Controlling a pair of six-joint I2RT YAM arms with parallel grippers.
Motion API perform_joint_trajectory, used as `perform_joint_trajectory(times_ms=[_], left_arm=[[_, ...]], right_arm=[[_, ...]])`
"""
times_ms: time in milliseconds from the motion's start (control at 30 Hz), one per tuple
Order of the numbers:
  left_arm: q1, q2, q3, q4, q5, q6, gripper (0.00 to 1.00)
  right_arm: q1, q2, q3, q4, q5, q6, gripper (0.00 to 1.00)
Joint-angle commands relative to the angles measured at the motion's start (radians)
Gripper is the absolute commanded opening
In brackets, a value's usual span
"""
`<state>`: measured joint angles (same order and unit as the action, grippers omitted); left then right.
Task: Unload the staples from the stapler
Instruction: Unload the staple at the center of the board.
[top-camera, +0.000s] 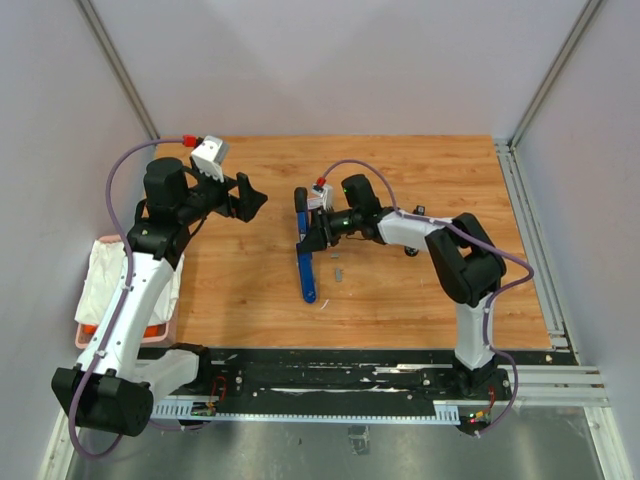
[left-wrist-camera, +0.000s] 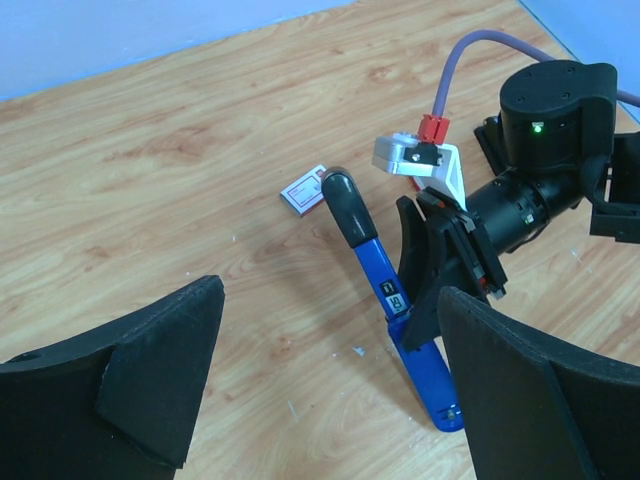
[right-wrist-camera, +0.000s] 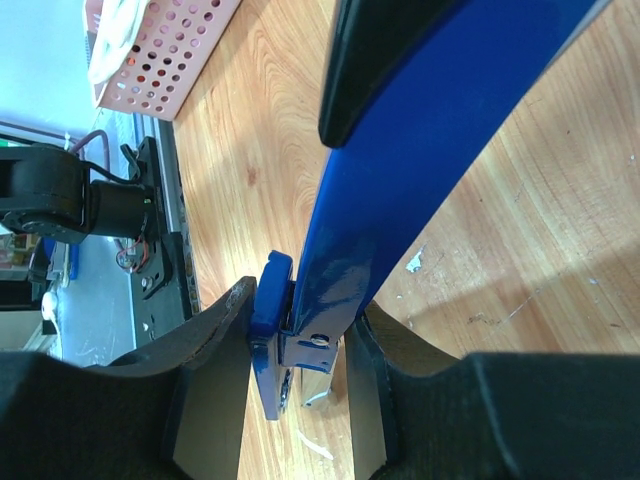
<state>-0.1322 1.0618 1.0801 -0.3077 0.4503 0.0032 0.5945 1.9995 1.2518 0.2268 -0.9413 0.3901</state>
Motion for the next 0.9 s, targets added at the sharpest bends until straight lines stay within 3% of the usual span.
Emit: perform_joint_trajectory(times_ms=[0, 367, 633, 867], left_arm=[[0.008, -0.017, -0.008, 0.034, 0.018, -0.002, 0.98], [0.008, -0.011, 0.027, 0.011, -0.022, 0.009, 0.98], [0.008, -0.005, 0.029, -0.008, 0.014, 0.005, 0.98], [0.008, 0.007, 0.031, -0.024, 0.081, -0.008, 0.98]], right_arm=[[-0.005, -0.074, 0.033, -0.038, 0.038, -0.108, 0.29], [0.062, -0.232, 0.068, -0.225, 0.278, -0.389, 0.29], [0.224, -0.276, 0.037, -0.273, 0.538, -0.684, 0.29], [0.285, -0.269, 0.047, -0.288, 0.674, -0.735, 0.29]])
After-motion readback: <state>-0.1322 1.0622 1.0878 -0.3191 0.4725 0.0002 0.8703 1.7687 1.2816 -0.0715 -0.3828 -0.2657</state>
